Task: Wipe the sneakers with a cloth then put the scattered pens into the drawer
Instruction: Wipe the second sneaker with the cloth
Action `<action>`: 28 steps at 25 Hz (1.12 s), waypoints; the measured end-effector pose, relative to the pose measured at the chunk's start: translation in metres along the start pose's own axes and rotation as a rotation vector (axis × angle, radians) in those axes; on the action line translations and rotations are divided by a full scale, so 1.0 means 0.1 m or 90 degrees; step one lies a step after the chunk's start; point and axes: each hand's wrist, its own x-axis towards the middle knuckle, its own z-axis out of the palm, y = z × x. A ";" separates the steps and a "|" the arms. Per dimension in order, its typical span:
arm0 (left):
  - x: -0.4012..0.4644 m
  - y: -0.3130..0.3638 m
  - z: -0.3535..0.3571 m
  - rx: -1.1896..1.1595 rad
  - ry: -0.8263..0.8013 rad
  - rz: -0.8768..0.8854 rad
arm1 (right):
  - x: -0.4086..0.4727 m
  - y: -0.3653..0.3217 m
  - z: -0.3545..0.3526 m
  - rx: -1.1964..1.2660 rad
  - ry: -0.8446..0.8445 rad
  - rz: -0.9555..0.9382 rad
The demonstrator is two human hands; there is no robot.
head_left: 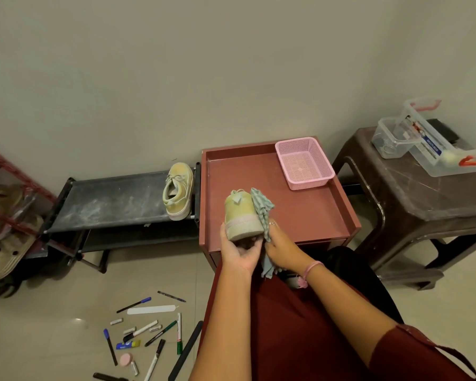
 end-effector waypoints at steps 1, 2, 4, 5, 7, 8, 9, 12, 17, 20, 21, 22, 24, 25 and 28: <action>0.02 0.03 -0.01 0.051 0.027 0.036 | 0.01 -0.05 0.00 0.017 -0.006 0.012; 0.02 0.07 -0.03 0.112 0.056 0.085 | 0.00 -0.10 0.01 0.028 -0.008 0.008; 0.04 0.13 -0.07 0.224 0.085 0.204 | -0.01 -0.24 0.06 0.044 0.012 -0.037; 0.04 0.14 -0.09 0.268 0.069 0.254 | -0.02 -0.29 0.10 0.051 0.025 -0.055; 0.03 0.17 -0.12 0.387 -0.009 0.301 | -0.05 -0.39 0.13 0.026 0.046 -0.076; 0.03 0.20 -0.12 0.458 -0.043 0.307 | -0.07 -0.45 0.13 -0.010 0.054 -0.096; 0.01 0.24 -0.12 0.519 -0.067 0.310 | -0.07 -0.49 0.14 -0.066 0.061 -0.124; -0.03 0.37 -0.14 0.583 -0.111 0.291 | -0.05 -0.55 0.21 -0.232 0.058 -0.222; -0.06 0.42 -0.24 0.547 -0.137 0.309 | 0.04 -0.43 0.28 -0.081 0.046 -0.161; -0.05 0.50 -0.32 0.513 -0.145 0.267 | 0.18 -0.30 0.25 -0.013 -0.021 -0.017; -0.07 0.54 -0.31 0.527 -0.130 0.255 | 0.23 -0.30 0.21 -0.002 -0.043 0.012; -0.06 0.58 -0.31 0.552 -0.115 0.250 | 0.26 -0.35 0.16 0.000 -0.063 0.031; -0.05 0.67 -0.30 0.619 -0.098 0.250 | 0.30 -0.50 0.11 0.010 -0.084 0.024; -0.06 0.72 -0.28 0.660 -0.095 0.254 | 0.31 -0.58 0.12 0.009 -0.086 -0.013; -0.10 0.88 -0.21 0.830 -0.082 0.283 | 0.26 -0.69 0.22 -0.076 -0.080 -0.147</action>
